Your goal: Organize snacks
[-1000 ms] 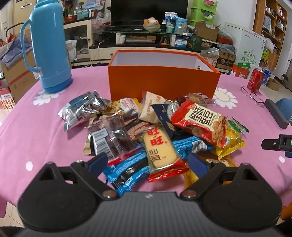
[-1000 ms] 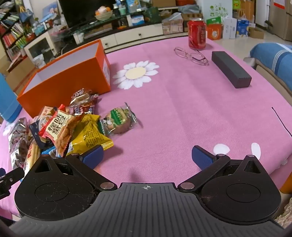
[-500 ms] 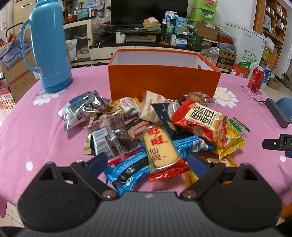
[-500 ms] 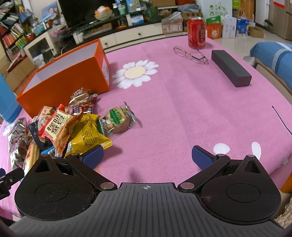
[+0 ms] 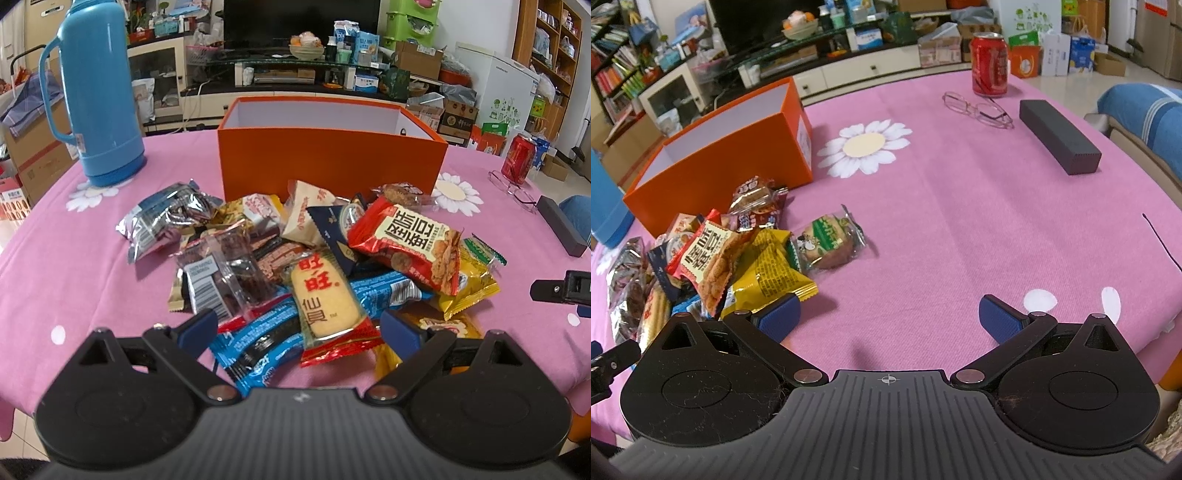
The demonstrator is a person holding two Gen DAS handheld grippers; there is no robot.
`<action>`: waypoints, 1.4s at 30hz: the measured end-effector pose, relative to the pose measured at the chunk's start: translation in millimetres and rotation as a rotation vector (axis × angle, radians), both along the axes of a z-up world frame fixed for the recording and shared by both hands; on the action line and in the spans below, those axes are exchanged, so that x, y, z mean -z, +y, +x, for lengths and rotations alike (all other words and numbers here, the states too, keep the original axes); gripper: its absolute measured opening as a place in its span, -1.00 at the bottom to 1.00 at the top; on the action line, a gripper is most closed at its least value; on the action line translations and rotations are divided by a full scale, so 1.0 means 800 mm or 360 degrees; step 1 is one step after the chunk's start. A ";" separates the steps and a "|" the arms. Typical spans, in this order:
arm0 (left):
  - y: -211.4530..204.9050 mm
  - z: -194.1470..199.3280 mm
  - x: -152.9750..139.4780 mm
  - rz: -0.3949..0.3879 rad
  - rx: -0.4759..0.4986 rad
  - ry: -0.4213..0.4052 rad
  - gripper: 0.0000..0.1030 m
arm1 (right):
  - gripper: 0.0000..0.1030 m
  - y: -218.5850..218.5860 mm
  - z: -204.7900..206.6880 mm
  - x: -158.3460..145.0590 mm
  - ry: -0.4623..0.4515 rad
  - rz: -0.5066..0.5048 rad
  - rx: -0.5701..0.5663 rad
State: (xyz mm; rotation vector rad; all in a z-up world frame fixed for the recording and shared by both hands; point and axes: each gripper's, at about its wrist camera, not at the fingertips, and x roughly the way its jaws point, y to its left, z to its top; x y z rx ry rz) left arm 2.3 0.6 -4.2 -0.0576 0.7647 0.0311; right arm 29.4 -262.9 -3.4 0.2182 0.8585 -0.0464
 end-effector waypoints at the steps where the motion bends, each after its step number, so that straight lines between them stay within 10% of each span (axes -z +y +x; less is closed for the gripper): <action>1: 0.000 0.000 0.000 -0.0002 0.0001 0.0000 0.81 | 0.81 0.000 0.000 0.000 0.0001 0.0000 0.0000; 42: 0.002 0.003 0.004 -0.0022 0.0000 0.0029 0.81 | 0.81 0.000 0.006 0.008 0.0029 0.0001 -0.0008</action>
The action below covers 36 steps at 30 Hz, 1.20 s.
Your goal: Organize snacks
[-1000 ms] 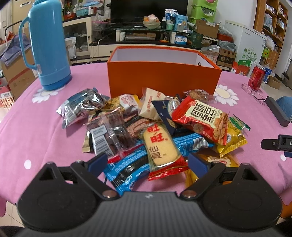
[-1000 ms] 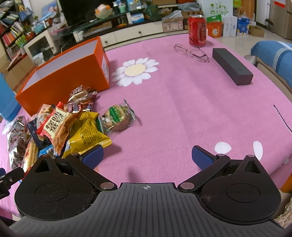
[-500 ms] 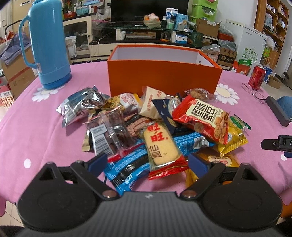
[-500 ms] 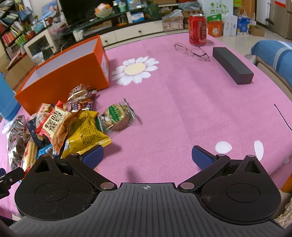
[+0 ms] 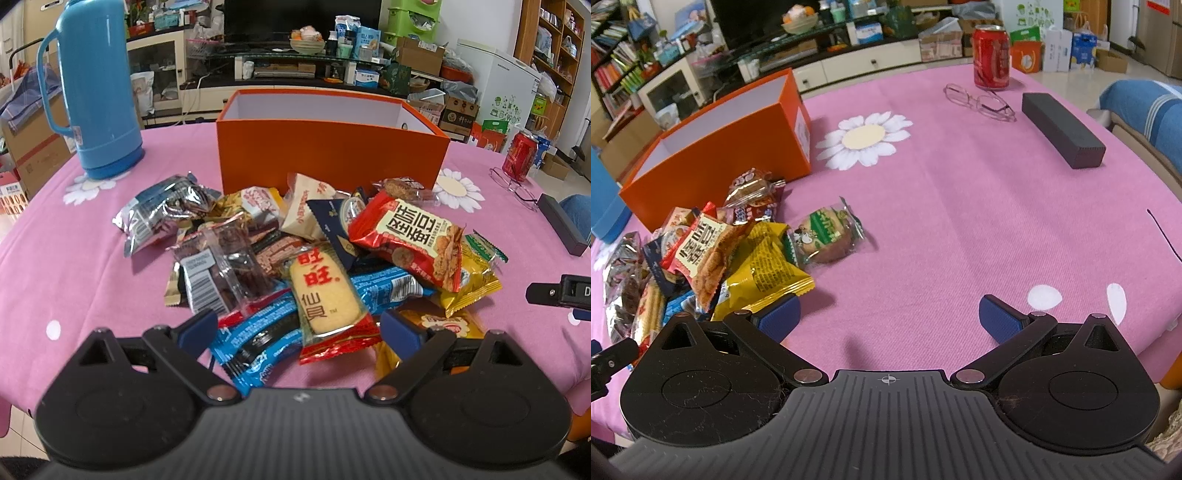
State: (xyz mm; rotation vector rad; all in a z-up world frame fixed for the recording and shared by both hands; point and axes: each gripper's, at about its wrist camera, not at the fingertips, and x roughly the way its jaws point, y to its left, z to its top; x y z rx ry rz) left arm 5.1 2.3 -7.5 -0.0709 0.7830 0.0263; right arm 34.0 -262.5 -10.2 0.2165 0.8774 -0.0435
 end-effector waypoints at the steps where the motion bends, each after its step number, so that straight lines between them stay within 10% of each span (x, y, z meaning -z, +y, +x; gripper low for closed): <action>1: 0.000 0.000 0.000 0.0002 -0.0001 0.0001 0.81 | 0.81 0.000 0.000 0.001 0.0000 -0.0001 0.0000; 14: 0.014 -0.008 -0.013 0.0027 -0.0006 -0.0075 0.81 | 0.81 -0.004 0.006 0.005 -0.0013 -0.0008 0.0024; 26: 0.148 0.046 -0.045 0.0219 -0.0263 -0.0182 0.81 | 0.81 -0.073 0.034 -0.009 -0.0142 -0.0113 0.0262; 29: 0.142 0.058 -0.037 0.0229 -0.0251 -0.0172 0.81 | 0.81 -0.051 0.057 -0.040 -0.0288 -0.0136 0.0214; 34: 0.145 0.057 -0.011 0.0073 -0.0270 -0.0152 0.81 | 0.82 0.025 -0.008 -0.074 -0.0926 -0.0180 -0.0026; 36: 0.145 0.057 -0.005 -0.0015 -0.0232 -0.0107 0.81 | 0.81 0.056 0.005 -0.057 -0.0782 -0.0223 -0.0342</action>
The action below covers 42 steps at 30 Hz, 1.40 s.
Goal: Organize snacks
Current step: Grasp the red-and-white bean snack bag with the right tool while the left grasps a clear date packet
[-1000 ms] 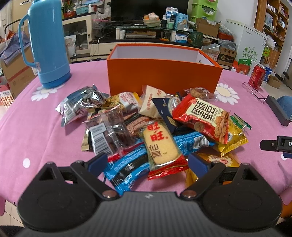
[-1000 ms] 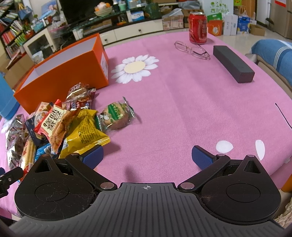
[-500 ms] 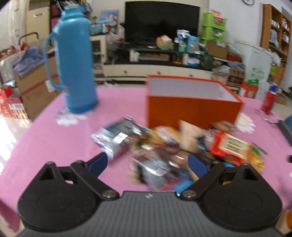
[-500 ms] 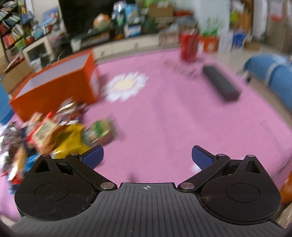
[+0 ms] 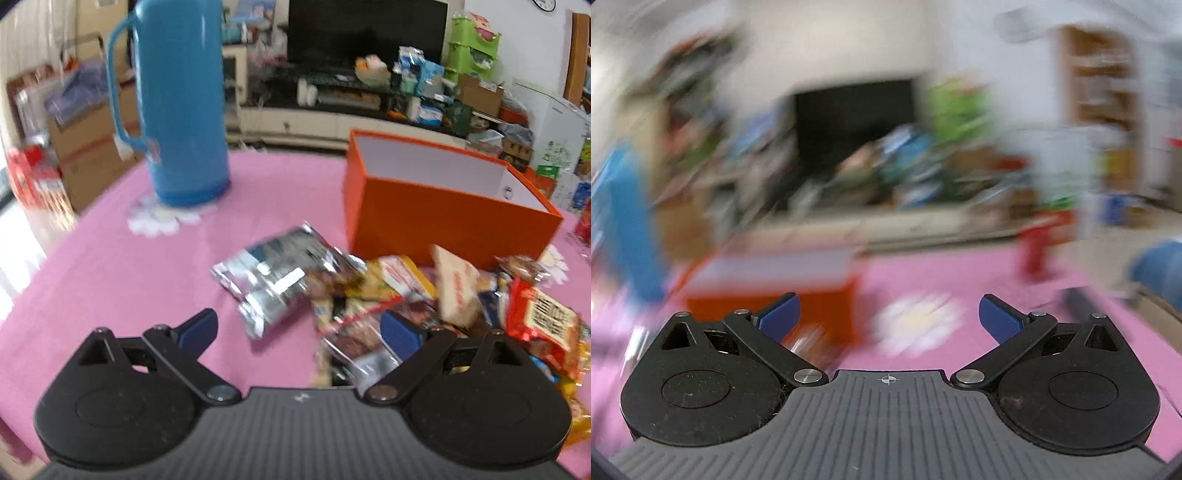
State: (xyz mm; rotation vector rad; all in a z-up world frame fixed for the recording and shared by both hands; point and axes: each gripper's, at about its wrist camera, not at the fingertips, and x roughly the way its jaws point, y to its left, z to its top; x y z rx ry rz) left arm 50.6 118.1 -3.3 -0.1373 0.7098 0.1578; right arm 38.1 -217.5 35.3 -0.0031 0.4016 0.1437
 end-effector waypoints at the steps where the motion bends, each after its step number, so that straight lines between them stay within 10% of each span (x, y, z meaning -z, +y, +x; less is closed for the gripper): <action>1: -0.005 0.000 0.000 -0.0023 0.0036 0.0002 0.81 | 0.81 0.016 0.014 0.013 0.0144 -0.0051 -0.0109; 11: -0.047 0.019 0.022 -0.0124 0.0264 0.0091 0.81 | 0.77 0.099 0.061 0.052 0.0224 -0.0159 -0.0468; 19: -0.049 0.025 0.039 0.0027 0.0276 0.0157 0.28 | -0.03 0.140 0.065 0.079 0.0267 -0.0430 -0.0566; 31: -0.002 -0.002 0.034 0.0119 0.0157 0.0120 0.12 | -0.17 0.033 0.052 0.067 0.0389 -0.0115 -0.0286; 42: -0.001 -0.003 0.005 -0.0123 0.0196 -0.0039 0.11 | -0.22 -0.039 0.051 0.057 0.0378 0.0201 -0.0039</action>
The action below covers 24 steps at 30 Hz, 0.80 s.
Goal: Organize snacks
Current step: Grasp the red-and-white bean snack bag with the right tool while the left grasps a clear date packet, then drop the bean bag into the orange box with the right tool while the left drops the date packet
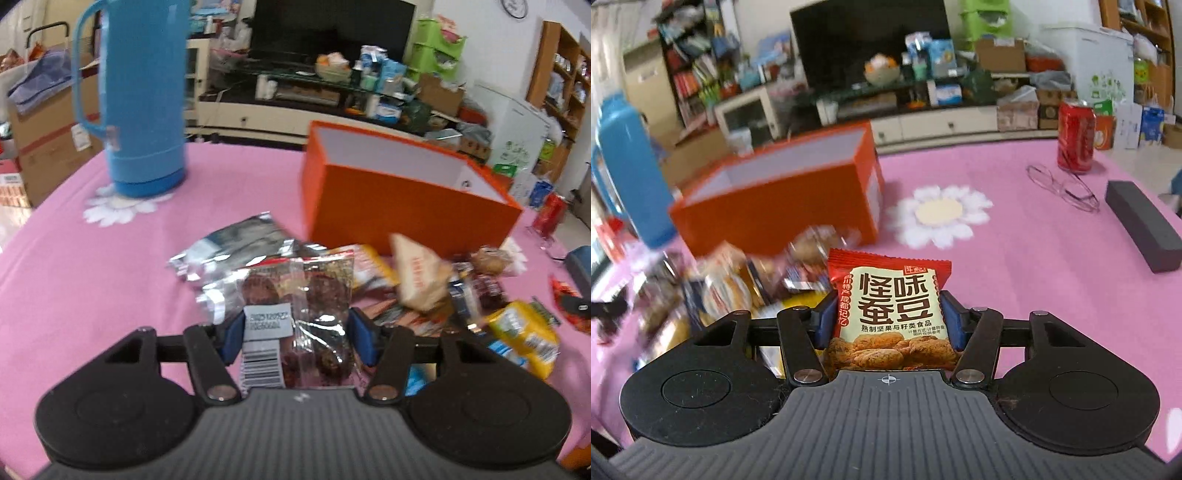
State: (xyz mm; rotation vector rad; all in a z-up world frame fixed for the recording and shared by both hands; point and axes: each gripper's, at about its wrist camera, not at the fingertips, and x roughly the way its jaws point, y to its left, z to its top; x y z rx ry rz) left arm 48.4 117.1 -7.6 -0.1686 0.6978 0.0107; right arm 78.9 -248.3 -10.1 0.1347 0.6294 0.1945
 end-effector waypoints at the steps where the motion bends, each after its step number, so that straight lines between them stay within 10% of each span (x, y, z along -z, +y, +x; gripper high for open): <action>1: -0.010 0.004 0.000 0.0004 0.0028 0.0001 0.11 | -0.22 0.005 0.003 0.001 0.0003 -0.0022 0.0003; 10: -0.055 0.064 -0.032 -0.0002 0.0187 -0.0024 0.12 | -0.23 0.028 0.021 -0.022 -0.0095 -0.0095 -0.0003; 17: -0.070 0.193 -0.081 0.0026 0.0127 -0.0226 0.11 | -0.23 0.079 0.143 -0.084 -0.0293 -0.0061 -0.0091; 24: -0.067 0.275 -0.052 0.0021 0.0071 -0.0136 0.18 | -0.22 0.145 0.242 -0.053 -0.0234 -0.0094 -0.0156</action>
